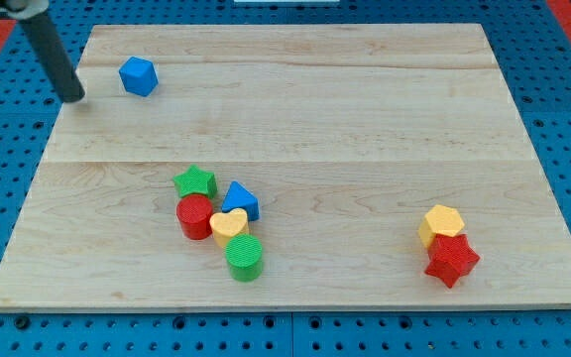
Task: Move the blue triangle towards green star
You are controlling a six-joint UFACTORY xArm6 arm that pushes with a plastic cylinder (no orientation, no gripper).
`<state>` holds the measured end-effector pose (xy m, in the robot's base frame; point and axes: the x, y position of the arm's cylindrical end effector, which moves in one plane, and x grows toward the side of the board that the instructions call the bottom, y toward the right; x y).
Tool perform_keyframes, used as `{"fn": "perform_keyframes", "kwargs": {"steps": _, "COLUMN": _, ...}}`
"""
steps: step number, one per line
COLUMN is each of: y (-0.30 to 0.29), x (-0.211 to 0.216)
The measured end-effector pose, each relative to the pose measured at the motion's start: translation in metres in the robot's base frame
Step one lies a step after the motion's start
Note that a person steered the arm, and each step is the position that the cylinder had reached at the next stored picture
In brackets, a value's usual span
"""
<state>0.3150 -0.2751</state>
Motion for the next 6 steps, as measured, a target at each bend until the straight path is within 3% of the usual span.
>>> {"fn": "perform_keyframes", "kwargs": {"steps": 1, "y": 0.000, "x": -0.058}}
{"fn": "perform_keyframes", "kwargs": {"steps": 4, "y": -0.009, "x": -0.096}}
{"fn": "perform_keyframes", "kwargs": {"steps": 5, "y": 0.071, "x": -0.056}}
{"fn": "perform_keyframes", "kwargs": {"steps": 6, "y": 0.082, "x": -0.007}}
